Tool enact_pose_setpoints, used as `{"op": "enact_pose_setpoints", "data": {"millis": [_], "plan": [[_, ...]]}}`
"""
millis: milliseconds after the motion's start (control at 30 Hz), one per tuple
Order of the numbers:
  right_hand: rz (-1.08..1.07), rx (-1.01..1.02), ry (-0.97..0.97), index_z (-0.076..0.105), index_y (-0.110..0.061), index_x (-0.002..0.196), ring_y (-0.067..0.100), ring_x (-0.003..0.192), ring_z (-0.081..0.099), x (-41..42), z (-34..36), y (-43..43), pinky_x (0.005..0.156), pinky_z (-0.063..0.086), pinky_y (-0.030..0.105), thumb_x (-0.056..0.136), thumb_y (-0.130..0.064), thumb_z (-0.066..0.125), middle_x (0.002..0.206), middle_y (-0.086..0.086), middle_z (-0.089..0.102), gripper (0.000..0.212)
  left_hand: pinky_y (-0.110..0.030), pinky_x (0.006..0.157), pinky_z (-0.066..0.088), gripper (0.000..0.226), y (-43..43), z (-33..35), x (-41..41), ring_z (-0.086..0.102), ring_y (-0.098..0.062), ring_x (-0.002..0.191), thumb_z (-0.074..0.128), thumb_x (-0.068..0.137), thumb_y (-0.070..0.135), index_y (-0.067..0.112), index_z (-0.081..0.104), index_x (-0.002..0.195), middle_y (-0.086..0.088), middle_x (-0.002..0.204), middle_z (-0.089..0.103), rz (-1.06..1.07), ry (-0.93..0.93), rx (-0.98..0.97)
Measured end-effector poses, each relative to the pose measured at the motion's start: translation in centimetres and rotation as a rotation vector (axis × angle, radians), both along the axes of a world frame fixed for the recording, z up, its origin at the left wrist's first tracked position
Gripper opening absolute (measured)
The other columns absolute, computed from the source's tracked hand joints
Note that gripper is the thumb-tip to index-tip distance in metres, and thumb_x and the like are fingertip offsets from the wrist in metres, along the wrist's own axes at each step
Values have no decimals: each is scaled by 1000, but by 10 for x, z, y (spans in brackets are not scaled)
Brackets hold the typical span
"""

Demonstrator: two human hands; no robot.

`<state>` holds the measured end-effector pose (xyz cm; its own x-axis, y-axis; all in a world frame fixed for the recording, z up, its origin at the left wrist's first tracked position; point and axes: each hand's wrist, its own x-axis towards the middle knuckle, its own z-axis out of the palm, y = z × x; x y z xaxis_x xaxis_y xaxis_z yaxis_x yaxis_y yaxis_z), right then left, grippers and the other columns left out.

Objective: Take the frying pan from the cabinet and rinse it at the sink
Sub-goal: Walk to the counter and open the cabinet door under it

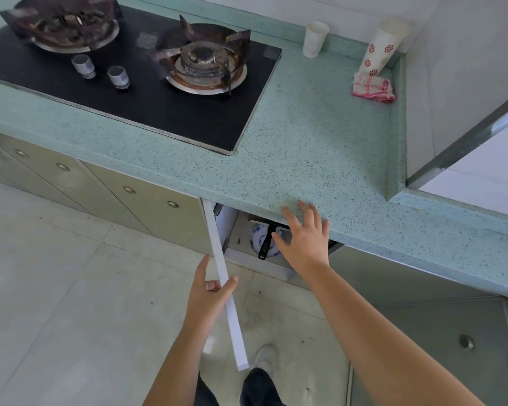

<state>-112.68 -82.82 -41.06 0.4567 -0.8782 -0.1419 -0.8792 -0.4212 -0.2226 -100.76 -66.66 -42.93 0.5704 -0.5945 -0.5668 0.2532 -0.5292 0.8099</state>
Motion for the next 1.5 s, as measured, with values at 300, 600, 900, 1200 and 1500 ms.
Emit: {"op": "enact_pose_setpoints", "data": {"millis": [300, 600, 900, 1200, 1500], "plan": [[6, -3, -8, 33, -26, 142, 29, 145, 3, 3, 1, 1, 114, 8, 53, 89, -50, 46, 155, 12, 16, 59, -39, 93, 46, 86, 25, -1, 30, 55, -29, 110, 68, 81, 35, 33, 14, 147, -11, 111, 54, -112, -269, 190], [-18, -42, -70, 41, -23, 138, 33, 144, 10, 5, -4, 3, 112, 11, 56, 87, -46, 53, 152, 16, 25, 58, -42, 102, 35, 85, 27, 3, 46, 41, -30, 116, 61, 80, 48, 29, 14, 148, -15, 132, 41, -268, -655, 463], [-11, -62, -60, 41, -23, 138, 33, 143, 11, 4, -8, 2, 112, 11, 57, 87, -47, 52, 152, 15, 26, 58, -46, 107, 25, 86, 22, -4, 58, 36, -37, 120, 59, 77, 55, 22, 22, 147, -21, 134, 36, -342, -855, 603], [14, -48, -48, 34, -25, 143, 31, 145, 6, 0, -8, 3, 114, 6, 54, 88, -49, 49, 155, 14, 20, 61, -50, 112, 17, 83, 23, -12, 51, 18, -40, 137, 60, 80, 50, 20, 21, 147, -25, 148, 22, -303, -854, 608], [12, -195, -264, 53, -14, 122, 37, 130, 40, -11, -18, 11, 106, 29, 60, 84, -41, 48, 130, 17, 51, 47, -52, 115, 14, 74, 0, -10, 19, 12, -40, 142, 57, 81, 39, 9, 31, 143, -25, 151, 20, -350, -872, 393]]}}
